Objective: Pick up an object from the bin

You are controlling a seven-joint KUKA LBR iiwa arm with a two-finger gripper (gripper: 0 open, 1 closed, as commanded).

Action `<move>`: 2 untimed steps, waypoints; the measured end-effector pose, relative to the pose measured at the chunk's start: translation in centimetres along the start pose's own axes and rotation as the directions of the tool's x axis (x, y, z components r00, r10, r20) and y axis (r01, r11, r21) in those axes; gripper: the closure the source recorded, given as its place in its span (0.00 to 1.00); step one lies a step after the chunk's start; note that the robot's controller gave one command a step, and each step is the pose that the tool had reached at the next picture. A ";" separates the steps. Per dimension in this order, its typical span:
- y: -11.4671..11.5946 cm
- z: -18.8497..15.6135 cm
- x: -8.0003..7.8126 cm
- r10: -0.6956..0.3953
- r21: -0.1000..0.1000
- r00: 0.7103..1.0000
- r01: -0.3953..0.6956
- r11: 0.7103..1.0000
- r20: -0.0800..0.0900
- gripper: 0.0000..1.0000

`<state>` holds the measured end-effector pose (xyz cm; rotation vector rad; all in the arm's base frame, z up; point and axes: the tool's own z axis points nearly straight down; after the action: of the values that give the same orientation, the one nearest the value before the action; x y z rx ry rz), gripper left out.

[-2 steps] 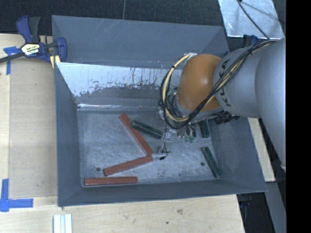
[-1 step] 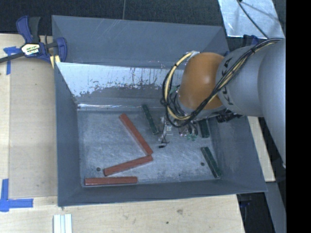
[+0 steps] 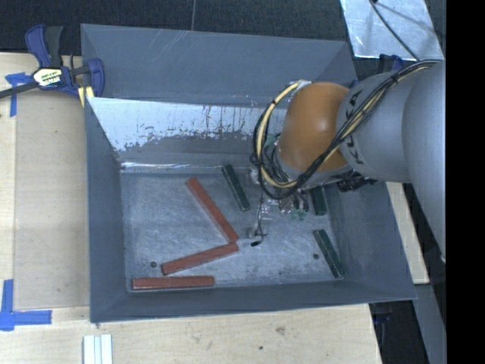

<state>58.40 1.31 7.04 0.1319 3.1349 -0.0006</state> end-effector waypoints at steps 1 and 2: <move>0.0 -2.5 -4.0 0.063 -0.001 0.998 -0.063 0.998 0.005 0.00; 3.1 -0.2 -3.3 0.152 0.003 0.988 -0.152 0.988 -0.007 0.00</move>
Offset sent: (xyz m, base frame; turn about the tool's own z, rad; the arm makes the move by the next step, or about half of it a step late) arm 0.0367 -0.0025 0.0230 0.0638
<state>61.96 4.16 7.30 0.3707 3.1232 -0.0034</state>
